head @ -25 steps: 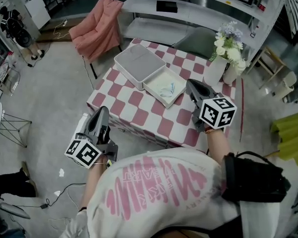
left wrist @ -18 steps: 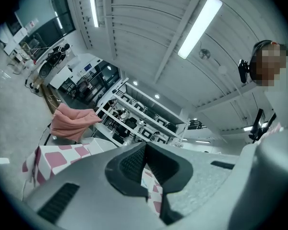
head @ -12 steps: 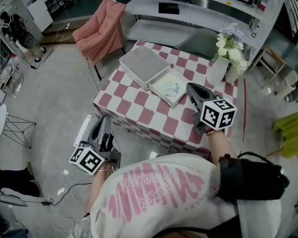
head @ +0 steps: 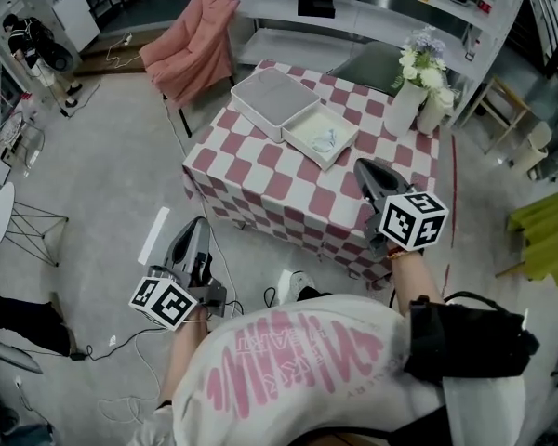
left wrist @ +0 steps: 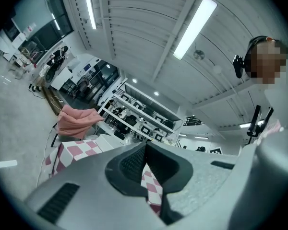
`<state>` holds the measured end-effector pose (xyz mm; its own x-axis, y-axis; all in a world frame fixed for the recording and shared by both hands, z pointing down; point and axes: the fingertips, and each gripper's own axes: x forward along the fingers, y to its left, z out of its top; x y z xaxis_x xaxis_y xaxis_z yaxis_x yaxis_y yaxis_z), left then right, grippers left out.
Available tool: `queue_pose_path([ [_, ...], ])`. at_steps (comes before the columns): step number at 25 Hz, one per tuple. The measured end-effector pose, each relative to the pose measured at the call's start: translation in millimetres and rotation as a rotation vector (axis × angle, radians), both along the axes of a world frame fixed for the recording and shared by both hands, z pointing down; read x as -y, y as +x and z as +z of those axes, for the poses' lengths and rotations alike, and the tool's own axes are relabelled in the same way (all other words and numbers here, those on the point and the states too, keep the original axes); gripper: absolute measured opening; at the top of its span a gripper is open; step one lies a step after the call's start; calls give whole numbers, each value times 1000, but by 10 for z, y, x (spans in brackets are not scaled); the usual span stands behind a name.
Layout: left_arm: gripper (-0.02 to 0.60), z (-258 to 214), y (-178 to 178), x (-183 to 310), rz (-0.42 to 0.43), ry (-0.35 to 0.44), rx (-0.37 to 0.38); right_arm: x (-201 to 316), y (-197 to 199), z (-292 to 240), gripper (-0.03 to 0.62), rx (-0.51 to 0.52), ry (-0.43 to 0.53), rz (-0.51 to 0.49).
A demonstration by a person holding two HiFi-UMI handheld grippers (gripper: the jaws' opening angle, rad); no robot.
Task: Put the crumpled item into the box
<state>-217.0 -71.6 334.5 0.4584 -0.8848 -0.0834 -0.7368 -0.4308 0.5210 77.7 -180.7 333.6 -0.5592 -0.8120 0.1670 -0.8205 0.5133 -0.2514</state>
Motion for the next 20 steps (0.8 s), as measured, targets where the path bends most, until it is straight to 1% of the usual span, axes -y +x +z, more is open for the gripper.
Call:
queue_pose_path([
  [5, 8, 102, 95, -311, 28, -19, -13, -456, 43, 126, 6, -26, -25, 7],
  [9, 8, 219, 197, -509, 51, -50, -25, -698, 116, 230, 6, -29, -54, 19],
  [13, 8, 221, 238, -624, 58, -47, -23, -784, 158, 232, 6, -34, -52, 24],
  [20, 8, 189, 218, -726, 39, -53, -24, -816, 174, 176, 5, -42, -46, 17],
])
